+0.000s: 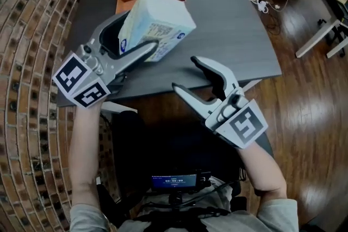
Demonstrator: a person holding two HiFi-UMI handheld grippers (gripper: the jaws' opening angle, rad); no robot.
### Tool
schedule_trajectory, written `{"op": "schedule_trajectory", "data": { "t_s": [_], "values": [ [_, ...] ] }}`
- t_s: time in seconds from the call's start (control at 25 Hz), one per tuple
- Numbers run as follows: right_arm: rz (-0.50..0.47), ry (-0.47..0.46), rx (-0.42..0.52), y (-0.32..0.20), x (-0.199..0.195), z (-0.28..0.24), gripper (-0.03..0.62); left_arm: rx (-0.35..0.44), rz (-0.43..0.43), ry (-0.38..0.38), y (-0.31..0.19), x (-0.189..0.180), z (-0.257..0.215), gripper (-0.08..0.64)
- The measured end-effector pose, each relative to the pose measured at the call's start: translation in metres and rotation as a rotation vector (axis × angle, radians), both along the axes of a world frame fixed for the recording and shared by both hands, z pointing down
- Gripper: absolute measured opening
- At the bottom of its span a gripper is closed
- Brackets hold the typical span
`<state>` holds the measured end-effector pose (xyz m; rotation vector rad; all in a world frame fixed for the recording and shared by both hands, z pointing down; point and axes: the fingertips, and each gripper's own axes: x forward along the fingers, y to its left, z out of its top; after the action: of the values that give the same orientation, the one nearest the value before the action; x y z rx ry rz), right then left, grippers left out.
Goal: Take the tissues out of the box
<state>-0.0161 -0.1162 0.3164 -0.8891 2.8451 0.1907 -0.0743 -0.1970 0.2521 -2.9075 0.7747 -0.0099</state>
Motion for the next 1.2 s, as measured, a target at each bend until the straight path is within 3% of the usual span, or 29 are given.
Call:
{"op": "schedule_trajectory", "data": {
  "t_s": [0.12, 0.28, 0.4, 0.64, 1.0, 1.2],
  "values": [
    [-0.002, 0.0, -0.001, 0.001, 0.0, -0.002, 0.264, -0.06, 0.023, 0.142, 0.014, -0.005, -0.001, 0.383],
    [-0.008, -0.008, 0.005, 0.002, 0.001, -0.004, 0.264, -0.18, 0.101, 0.418, 0.036, -0.013, 0.002, 0.382],
    [-0.011, -0.011, 0.003, 0.003, 0.0, -0.003, 0.264, -0.223, 0.123, 0.533, 0.051, -0.02, 0.009, 0.382],
    [-0.015, -0.006, -0.007, 0.005, 0.002, -0.002, 0.264, -0.244, 0.134, 0.627, 0.079, -0.028, 0.017, 0.383],
    [-0.013, 0.01, -0.008, 0.006, 0.001, 0.001, 0.264, -0.252, 0.143, 0.662, 0.096, -0.034, 0.023, 0.382],
    [-0.013, 0.004, -0.003, 0.007, 0.001, -0.001, 0.264, -0.281, 0.154, 0.721, 0.11, -0.038, 0.03, 0.382]
  ]
}}
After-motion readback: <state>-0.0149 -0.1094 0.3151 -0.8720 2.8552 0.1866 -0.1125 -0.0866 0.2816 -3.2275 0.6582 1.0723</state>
